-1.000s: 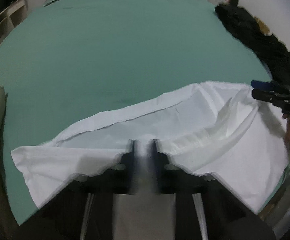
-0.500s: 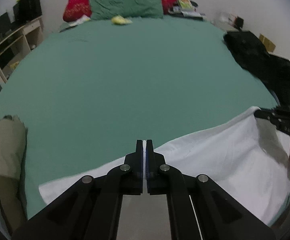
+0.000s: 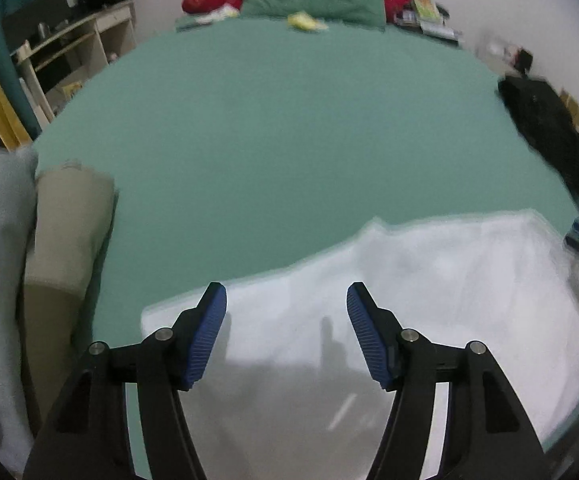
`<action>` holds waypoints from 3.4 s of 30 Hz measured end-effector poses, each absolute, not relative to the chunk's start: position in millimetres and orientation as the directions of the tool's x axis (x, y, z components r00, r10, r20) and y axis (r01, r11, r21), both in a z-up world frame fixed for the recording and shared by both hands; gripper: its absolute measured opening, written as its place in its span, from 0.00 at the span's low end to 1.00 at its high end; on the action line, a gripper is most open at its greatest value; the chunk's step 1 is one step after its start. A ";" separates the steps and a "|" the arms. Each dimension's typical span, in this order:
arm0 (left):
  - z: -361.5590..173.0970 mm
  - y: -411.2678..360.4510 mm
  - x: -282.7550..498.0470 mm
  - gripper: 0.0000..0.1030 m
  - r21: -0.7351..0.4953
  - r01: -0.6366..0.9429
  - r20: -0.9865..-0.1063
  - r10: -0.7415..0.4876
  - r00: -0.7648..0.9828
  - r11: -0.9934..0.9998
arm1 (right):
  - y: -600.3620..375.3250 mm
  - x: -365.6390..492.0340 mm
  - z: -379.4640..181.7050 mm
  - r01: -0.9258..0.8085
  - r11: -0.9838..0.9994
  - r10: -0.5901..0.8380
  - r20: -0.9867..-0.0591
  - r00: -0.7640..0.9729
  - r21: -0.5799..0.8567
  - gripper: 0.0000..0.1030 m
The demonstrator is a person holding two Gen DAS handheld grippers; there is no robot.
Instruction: Fold large clothes
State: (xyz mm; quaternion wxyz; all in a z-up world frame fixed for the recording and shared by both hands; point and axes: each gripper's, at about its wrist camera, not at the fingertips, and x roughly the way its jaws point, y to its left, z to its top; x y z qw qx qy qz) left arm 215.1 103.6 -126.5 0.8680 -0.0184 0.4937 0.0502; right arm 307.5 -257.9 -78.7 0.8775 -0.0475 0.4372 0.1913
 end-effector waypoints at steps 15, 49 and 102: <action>-140.6 160.9 159.7 0.68 0.027 -0.339 -0.838 0.206 0.505 0.941 | -340.1 258.1 -78.9 -0.085 0.994 0.109 -0.794 0.597 0.072 0.66; -151.2 147.5 71.8 0.69 -0.082 -0.356 -0.823 0.138 0.551 0.931 | -392.2 319.9 -117.8 -0.198 0.980 0.075 -0.879 0.470 -0.022 0.13; -168.3 -49.0 162.3 0.72 -0.050 0.088 -0.848 -0.088 0.523 0.995 | -251.7 215.3 -68.1 -0.245 0.730 0.672 -0.604 0.428 0.639 0.14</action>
